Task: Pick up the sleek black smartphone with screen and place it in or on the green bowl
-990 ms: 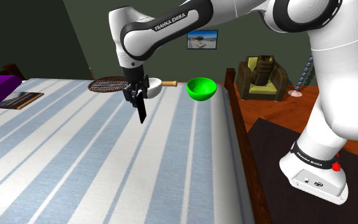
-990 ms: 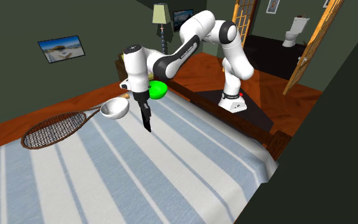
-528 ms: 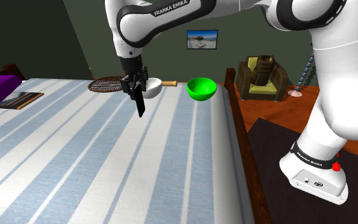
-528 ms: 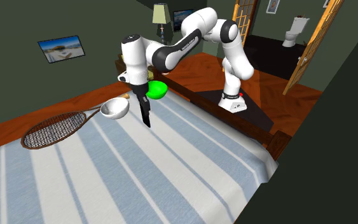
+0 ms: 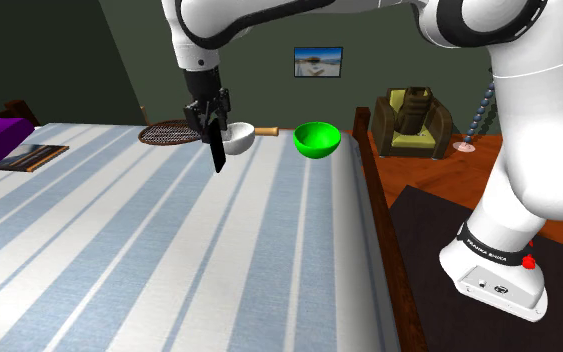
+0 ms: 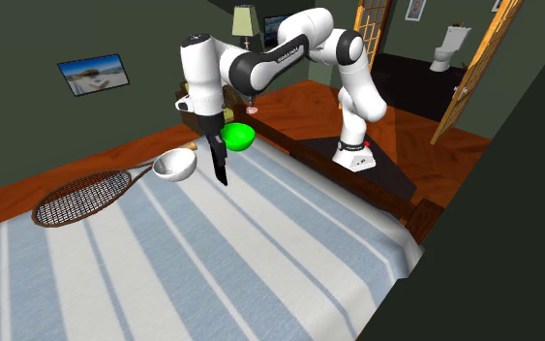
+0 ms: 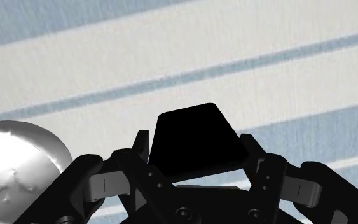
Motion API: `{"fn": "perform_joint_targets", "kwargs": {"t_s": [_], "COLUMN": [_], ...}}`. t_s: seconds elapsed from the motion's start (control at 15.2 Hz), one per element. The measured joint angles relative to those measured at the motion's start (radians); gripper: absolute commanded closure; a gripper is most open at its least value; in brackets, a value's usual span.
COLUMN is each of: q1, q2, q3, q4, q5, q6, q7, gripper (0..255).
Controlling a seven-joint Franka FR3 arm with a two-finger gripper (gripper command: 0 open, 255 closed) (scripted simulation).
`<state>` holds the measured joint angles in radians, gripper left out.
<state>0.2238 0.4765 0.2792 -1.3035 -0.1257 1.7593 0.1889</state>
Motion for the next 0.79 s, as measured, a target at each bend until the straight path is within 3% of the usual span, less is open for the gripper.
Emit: {"fn": "perform_joint_targets", "kwargs": {"t_s": [0.66,0.79], "q1": [0.016,-0.012], "q2": [0.02,-0.022], "q3": [0.001,-0.002], "q4": [0.164,0.109], "q5": [-0.003,0.008], "q6": [-0.144,-0.13], "q7": [-0.004,-0.028], "gripper": [255,255]}}
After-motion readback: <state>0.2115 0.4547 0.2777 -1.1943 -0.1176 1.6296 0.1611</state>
